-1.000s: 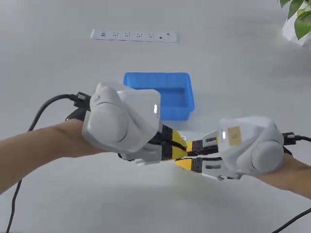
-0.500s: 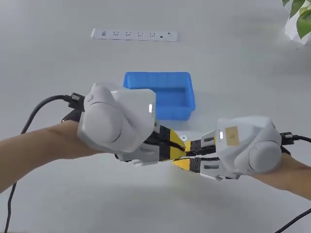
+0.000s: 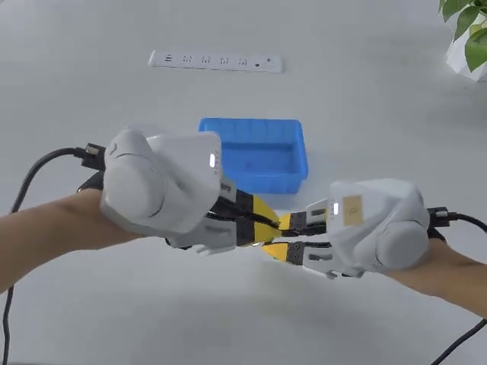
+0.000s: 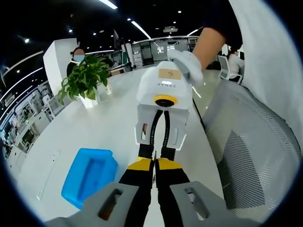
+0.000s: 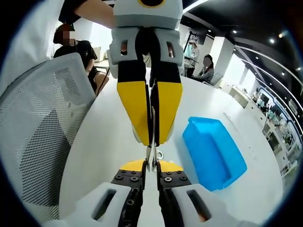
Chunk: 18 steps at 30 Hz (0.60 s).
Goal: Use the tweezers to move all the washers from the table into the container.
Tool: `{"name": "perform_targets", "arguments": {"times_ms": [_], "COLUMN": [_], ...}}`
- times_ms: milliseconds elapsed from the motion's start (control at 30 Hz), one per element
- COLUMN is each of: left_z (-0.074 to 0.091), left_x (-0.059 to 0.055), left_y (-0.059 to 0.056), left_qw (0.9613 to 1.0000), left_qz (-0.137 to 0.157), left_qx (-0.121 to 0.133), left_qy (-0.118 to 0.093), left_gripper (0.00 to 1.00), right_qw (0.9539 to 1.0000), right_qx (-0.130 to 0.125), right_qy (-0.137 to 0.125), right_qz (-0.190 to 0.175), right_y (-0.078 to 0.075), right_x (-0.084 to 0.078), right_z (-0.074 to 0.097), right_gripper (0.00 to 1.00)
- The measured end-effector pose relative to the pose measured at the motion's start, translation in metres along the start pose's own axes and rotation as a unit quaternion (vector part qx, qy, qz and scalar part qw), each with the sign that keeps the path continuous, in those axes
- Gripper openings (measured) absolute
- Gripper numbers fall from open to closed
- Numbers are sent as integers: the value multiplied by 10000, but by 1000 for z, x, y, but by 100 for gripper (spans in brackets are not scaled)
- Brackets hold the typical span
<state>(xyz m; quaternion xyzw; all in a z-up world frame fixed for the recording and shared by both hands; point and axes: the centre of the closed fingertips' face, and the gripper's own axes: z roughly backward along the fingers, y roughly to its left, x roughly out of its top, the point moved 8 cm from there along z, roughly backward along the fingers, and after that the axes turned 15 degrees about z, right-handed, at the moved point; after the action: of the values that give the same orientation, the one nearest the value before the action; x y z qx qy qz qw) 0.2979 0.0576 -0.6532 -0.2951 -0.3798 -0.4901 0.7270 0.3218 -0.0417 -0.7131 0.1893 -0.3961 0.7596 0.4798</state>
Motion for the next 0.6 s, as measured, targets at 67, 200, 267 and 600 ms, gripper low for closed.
{"name": "perform_targets", "arguments": {"times_ms": [67, 200, 267, 600], "left_z": [2, 9, 12, 19], "left_x": [0, -1, -1, -5], "left_y": [0, -4, -4, 0], "left_qw": [10000, 9999, 9997, 9996], "left_qz": [6, 20, 44, 49], "left_qx": [8, 45, 58, 179], "left_qy": [-21, -126, -225, -202], "left_gripper": [5, 5, 5, 5], "right_qw": [10000, 9999, 10000, 9994], "right_qx": [-4, -8, 24, -53], "right_qy": [12, 73, 31, 70], "right_qz": [8, 73, -4, -327], "right_y": [0, 1, 2, -2], "right_x": [2, 4, 5, 2], "right_z": [-1, -1, 0, 0], "right_gripper": [10, 11, 11, 18]}}
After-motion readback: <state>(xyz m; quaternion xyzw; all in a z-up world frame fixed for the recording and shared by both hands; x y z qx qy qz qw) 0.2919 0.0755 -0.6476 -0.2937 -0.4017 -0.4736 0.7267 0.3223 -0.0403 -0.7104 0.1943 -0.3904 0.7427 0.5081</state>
